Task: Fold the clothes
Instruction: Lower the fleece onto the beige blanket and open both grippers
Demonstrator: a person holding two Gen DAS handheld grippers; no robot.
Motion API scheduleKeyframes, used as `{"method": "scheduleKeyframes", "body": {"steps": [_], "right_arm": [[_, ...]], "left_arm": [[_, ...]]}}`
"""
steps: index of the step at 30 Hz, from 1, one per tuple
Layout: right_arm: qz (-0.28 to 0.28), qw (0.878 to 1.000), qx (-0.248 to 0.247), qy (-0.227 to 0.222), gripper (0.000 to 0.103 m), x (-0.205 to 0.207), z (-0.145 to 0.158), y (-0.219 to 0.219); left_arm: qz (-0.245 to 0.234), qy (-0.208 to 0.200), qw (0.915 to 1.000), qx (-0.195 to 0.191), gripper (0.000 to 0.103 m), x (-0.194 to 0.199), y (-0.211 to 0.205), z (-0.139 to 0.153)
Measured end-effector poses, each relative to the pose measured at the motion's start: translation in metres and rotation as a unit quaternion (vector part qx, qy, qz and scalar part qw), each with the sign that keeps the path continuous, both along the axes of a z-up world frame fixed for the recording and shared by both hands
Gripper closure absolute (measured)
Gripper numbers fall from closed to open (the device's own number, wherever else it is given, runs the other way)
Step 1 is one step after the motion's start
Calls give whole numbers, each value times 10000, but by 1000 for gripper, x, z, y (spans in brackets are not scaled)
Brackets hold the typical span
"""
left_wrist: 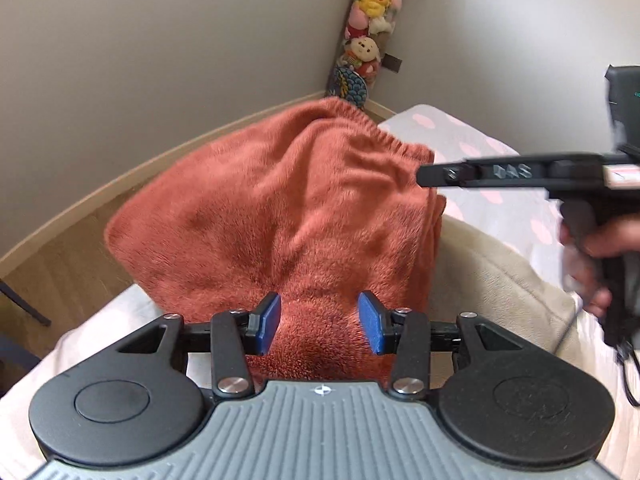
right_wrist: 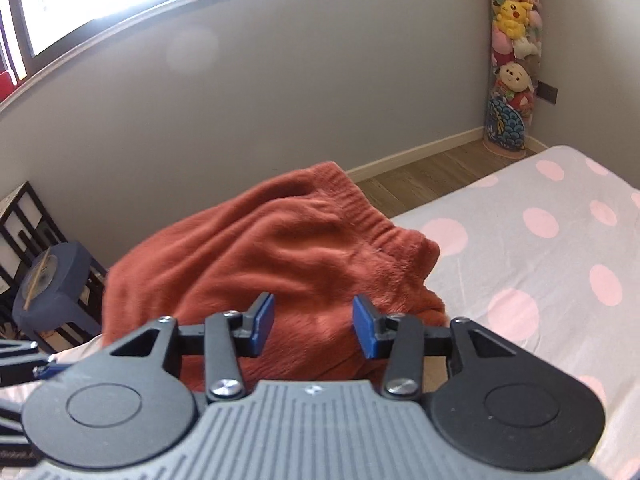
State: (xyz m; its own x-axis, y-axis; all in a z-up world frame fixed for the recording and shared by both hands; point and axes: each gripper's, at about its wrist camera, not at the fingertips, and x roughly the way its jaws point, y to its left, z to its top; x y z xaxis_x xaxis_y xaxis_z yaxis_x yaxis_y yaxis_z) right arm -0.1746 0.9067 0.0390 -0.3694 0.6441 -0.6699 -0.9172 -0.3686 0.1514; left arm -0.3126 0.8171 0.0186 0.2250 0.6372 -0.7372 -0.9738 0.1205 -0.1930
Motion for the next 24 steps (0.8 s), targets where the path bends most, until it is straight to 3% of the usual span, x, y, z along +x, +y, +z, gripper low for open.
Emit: {"method": "scheduleKeyframes", "body": {"steps": [4,6,10,12,14,18,24], "right_arm": [[70,9995,221,-198,40,0,26,-41],[83,9990,325,-289,39,1,37,-61],[-215,9988,197,-393,26,11,49,-96],[-363,9988,141,-283,25,18,51,-115],[-536,9983,126,-214,22,24,48,-132],[-660,9977,87,-117,22,26,35,-150],[-687,9972,273,-148,26,22,6,-160]], "left_arm": [[97,92,9998,145,56,4,-12,23],[151,109,9996,216,53,8,-20,33],[238,242,9988,358,48,18,-39,44],[269,445,9977,430,44,26,-48,44],[280,672,9962,472,35,35,-56,43],[354,870,9942,519,33,44,-71,33],[484,586,9959,491,33,27,-76,11]]}}
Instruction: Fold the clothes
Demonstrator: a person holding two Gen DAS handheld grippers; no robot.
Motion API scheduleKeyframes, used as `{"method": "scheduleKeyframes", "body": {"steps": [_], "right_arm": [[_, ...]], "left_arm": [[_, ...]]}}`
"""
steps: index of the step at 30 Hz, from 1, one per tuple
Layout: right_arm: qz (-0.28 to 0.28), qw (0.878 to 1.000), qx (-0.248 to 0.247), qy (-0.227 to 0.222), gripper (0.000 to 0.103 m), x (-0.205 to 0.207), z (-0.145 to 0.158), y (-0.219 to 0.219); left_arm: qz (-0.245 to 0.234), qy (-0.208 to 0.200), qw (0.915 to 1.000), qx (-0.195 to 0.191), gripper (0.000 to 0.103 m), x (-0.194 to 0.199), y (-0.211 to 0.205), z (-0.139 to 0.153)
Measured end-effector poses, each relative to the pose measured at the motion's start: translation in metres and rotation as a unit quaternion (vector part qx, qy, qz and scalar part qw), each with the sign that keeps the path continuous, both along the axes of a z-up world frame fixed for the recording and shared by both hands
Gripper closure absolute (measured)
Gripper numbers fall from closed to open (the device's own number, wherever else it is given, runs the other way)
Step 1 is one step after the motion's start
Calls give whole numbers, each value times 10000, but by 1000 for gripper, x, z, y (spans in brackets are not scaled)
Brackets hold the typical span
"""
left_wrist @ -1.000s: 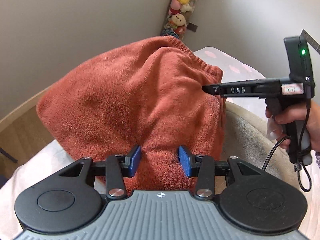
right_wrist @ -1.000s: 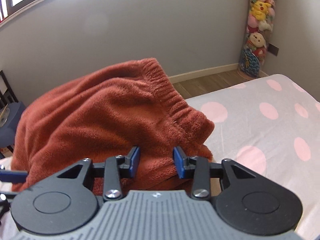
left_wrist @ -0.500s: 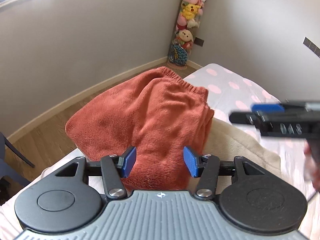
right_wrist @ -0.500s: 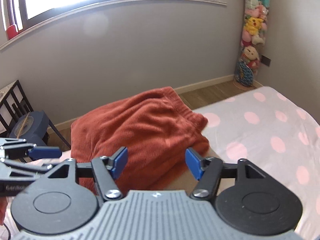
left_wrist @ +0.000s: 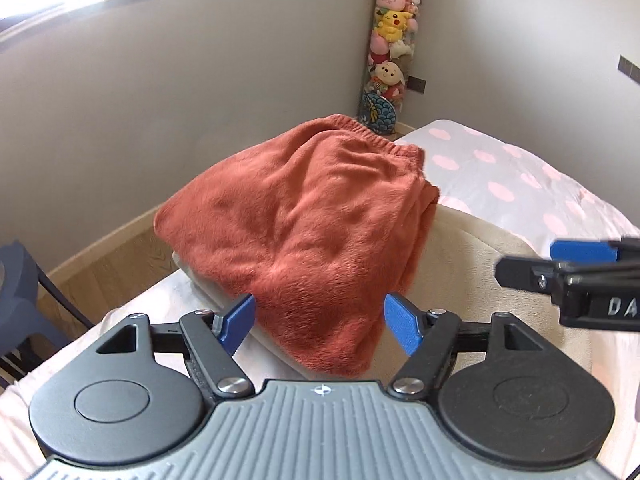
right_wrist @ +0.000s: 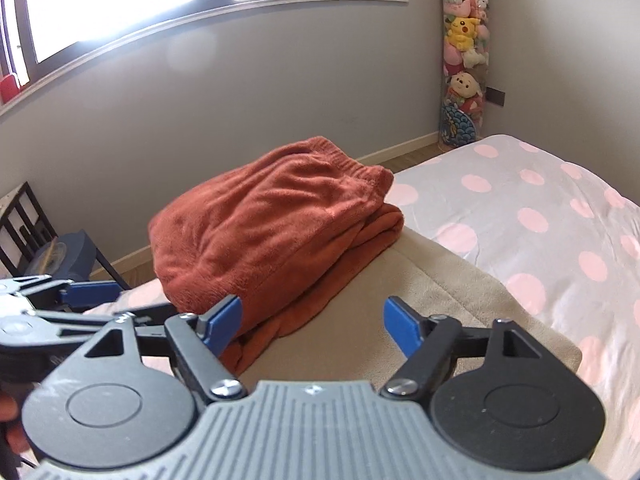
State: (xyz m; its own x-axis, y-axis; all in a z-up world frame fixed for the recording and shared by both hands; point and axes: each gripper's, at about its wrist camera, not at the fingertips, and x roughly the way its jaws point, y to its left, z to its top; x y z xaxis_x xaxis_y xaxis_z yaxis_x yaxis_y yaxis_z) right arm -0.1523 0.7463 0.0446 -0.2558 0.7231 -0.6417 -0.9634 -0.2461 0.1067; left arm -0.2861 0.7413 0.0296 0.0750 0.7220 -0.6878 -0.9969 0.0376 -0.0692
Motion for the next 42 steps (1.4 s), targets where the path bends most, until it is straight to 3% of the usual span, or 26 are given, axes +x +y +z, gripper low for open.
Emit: {"method": "scheduleKeyframes", "body": {"steps": [2,4,8,15,19,25,30,34,38,42], "right_arm": [[80,10000,30,-52,47,-3,-6,3],[183,9998,53,-98,52,-8,-10,10],[384,9991,155,-111,53,-21,-14,28],[220,9992,341,-4,54,-55,-23,75],[54,9990,447,-10,59,-73,-31,99],[-107,9996,251,29,77,-76,-64,120],[-269,9995,88,101,78,-61,-90,119],[-407,9982,38,443,78,-51,-99,118],[-407,9985,177,326,78,-55,-96,108],[-509,9969,454,382,75,-54,-82,82]], "left_arm": [[-8,-79,10000,30,37,-17,6,-2],[-36,-186,9998,53,44,-36,16,-3],[-168,-183,9995,185,47,-71,49,2],[-570,105,9979,280,54,-99,112,-4],[-715,208,9969,259,58,-106,140,-19],[-684,135,9974,182,60,-115,164,-47],[-661,94,9977,103,60,-120,175,-67],[-551,116,9984,12,55,-124,183,-82],[-562,283,9980,63,53,-127,182,-76],[-587,756,9950,301,53,-122,171,-57]]}}
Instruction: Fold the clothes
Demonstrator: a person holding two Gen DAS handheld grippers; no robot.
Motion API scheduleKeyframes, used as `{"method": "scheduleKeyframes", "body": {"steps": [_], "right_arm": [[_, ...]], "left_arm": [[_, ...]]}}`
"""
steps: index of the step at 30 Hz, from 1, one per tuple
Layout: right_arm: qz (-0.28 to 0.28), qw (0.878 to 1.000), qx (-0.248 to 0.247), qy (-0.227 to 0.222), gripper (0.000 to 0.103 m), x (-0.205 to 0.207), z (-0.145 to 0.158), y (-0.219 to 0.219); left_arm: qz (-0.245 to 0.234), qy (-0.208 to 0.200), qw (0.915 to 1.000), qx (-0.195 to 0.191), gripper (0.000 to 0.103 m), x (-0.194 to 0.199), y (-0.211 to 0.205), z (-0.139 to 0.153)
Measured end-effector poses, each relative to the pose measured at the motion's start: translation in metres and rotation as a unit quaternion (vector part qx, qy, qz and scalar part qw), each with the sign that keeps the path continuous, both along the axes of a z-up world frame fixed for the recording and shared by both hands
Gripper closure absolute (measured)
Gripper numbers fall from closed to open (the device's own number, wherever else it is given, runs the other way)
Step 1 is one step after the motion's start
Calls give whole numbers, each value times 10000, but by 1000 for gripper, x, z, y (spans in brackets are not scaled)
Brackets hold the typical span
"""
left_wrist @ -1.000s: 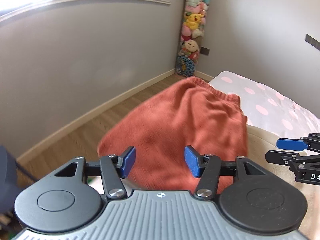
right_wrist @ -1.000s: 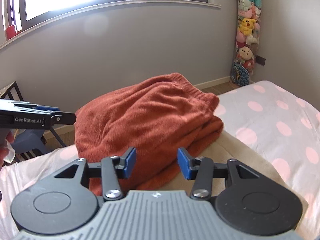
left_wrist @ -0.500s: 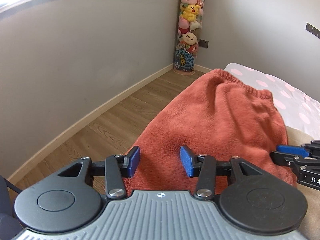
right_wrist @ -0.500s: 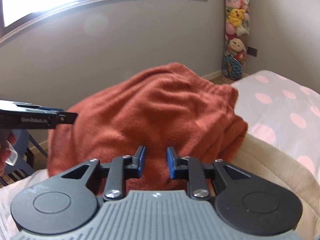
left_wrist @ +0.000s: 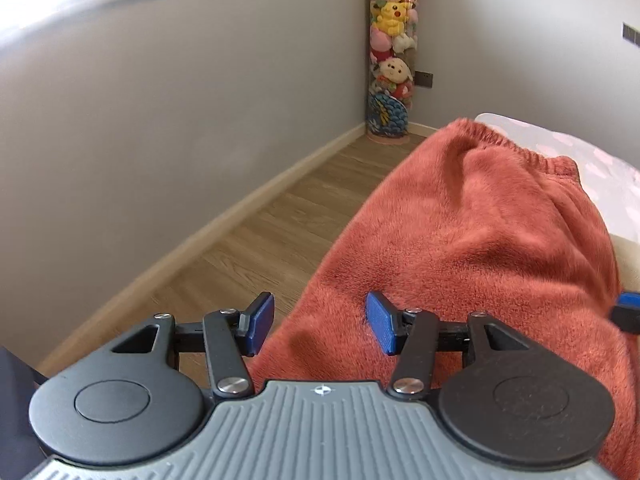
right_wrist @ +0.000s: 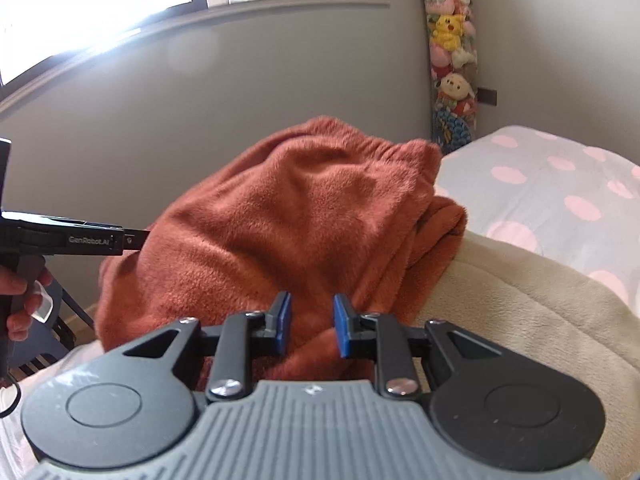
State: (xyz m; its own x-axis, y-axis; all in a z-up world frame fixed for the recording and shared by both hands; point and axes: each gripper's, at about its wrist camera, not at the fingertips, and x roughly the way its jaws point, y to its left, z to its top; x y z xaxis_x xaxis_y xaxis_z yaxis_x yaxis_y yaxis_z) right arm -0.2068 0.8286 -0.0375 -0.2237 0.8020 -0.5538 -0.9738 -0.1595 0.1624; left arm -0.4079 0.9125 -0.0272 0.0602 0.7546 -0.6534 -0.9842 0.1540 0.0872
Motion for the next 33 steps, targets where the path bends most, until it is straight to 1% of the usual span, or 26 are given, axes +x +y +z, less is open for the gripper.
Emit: {"method": "scheduleKeyframes", "body": {"steps": [1,3,5,6,7,8,9,10,11,13,16,19,21,24,28,33], "right_arm": [[-26,10000,36,-10,74,0,3,-9],[-78,9999,108,-31,72,1,8,-27],[-121,9997,170,-89,63,0,14,-45],[-139,9996,197,-134,61,-2,18,-54],[-178,9994,230,-183,57,-4,22,-63],[-217,9992,262,-230,51,-6,27,-73],[-263,9990,274,-234,47,-8,32,-83],[-314,9989,279,-213,42,-8,37,-94],[-364,9987,284,-193,38,-9,42,-105],[-449,9983,297,-216,35,-14,55,-131],[-534,9974,381,-283,29,-20,76,-168],[-595,9970,450,-194,27,-25,95,-205],[-670,9963,491,-212,26,-30,103,-227],[-741,9955,544,-217,25,-38,111,-258],[-743,9951,608,-240,23,-51,114,-291],[-785,9946,647,-224,22,-61,110,-323]], "left_arm": [[-48,110,9999,68,52,3,-6,5],[-122,361,9990,214,43,10,-20,16],[-182,561,9975,390,41,19,-40,25],[-233,593,9968,476,39,22,-52,30],[-278,602,9962,559,37,26,-64,35],[-303,528,9962,629,33,27,-77,41],[-326,444,9961,695,30,28,-89,46],[-350,333,9961,741,26,29,-100,52],[-373,251,9961,756,26,29,-113,56],[-381,150,9963,758,26,31,-139,67],[-406,235,9962,733,26,39,-176,79],[-401,244,9961,742,26,43,-213,89],[-346,183,9963,761,26,44,-238,96],[-260,133,9969,728,26,45,-265,101],[-102,-57,9978,653,26,43,-294,103],[139,-301,9980,533,26,39,-320,95]]}}
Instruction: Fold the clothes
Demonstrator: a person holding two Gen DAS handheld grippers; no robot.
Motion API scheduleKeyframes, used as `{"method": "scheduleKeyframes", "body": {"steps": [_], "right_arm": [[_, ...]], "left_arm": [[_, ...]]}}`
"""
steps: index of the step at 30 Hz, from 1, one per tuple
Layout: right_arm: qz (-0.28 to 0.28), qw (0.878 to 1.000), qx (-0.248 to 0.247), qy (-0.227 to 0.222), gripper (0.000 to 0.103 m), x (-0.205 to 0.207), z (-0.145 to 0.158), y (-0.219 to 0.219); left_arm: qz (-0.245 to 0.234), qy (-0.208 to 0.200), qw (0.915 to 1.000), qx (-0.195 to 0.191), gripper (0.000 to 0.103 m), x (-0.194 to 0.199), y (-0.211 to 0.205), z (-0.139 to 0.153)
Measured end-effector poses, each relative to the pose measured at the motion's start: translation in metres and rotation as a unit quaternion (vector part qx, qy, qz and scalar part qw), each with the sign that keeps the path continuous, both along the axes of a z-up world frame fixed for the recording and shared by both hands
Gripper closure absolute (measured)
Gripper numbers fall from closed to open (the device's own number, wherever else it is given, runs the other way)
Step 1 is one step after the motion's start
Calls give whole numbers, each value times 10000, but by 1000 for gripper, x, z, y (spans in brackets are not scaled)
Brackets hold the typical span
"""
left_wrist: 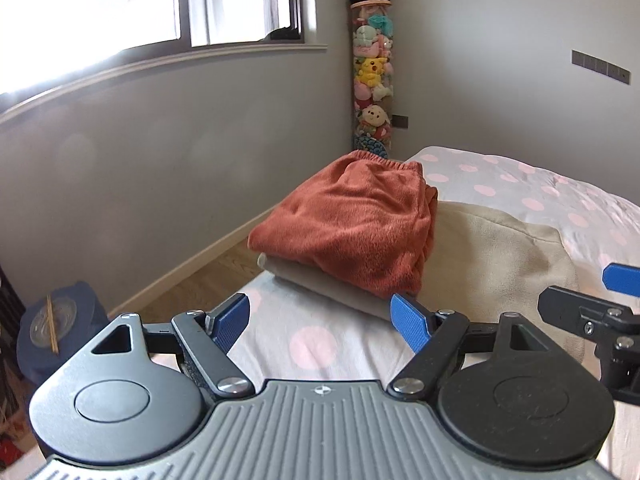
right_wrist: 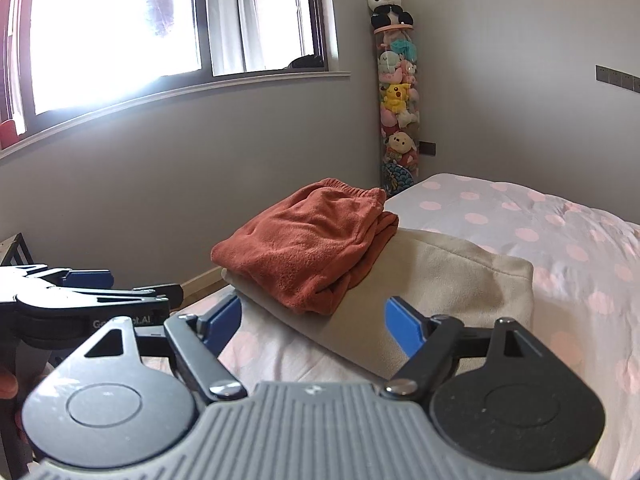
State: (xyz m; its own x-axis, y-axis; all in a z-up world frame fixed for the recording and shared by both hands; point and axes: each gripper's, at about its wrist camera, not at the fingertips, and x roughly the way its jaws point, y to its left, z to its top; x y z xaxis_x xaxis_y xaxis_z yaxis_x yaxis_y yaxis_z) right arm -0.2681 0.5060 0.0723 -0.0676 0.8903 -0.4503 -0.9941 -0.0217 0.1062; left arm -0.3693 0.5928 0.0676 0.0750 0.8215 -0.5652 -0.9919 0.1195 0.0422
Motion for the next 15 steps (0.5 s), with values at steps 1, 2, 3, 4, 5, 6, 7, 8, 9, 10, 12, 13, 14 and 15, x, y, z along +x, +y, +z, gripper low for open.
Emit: {"method": "scheduleKeyframes", "body": {"steps": [1,2,3,4,5,6,7,8,9,10,12,13,14,15], "right_arm": [[1,10000,-1,21,22,-1,-2,-5],[-16,10000,6,28,21,-1,-4,-9],[-31,10000,12,35,21,-1,-7,-14],[-35,10000,5,28,21,-2,-9,-17],[-38,10000,-3,21,21,-2,-11,-20],[-41,10000,-11,14,21,-2,-14,-22],[-40,10000,-23,7,21,-2,-16,-24],[-49,10000,-38,4,21,-3,-18,-25],[-59,10000,-54,1,21,-3,-20,-26],[-74,10000,-63,16,21,-3,-21,-26],[-99,9999,-108,60,21,-2,-23,-27],[-100,9999,-115,70,21,-2,-24,-27],[-102,9998,-122,80,20,-2,-24,-27],[-97,9999,-124,69,20,-2,-25,-28]], "left_arm": [[55,-59,10000,-23,26,-1,-4,-3],[93,-89,9999,-50,26,-2,-9,-6],[125,-84,9998,-86,26,-2,-12,-10],[147,-46,9998,-105,26,-1,-15,-13],[169,9,9998,-115,26,0,-18,-17],[191,61,9997,-129,26,1,-21,-20],[209,87,9996,-153,26,2,-23,-23],[220,72,9996,-176,26,2,-25,-25],[231,54,9995,-201,26,2,-27,-27],[235,33,9995,-230,26,2,-28,-29],[226,48,9994,-264,26,3,-29,-32],[228,63,9994,-262,26,3,-29,-33],[234,68,9994,-255,26,3,-29,-33],[243,61,9994,-248,26,4,-29,-33]]}}
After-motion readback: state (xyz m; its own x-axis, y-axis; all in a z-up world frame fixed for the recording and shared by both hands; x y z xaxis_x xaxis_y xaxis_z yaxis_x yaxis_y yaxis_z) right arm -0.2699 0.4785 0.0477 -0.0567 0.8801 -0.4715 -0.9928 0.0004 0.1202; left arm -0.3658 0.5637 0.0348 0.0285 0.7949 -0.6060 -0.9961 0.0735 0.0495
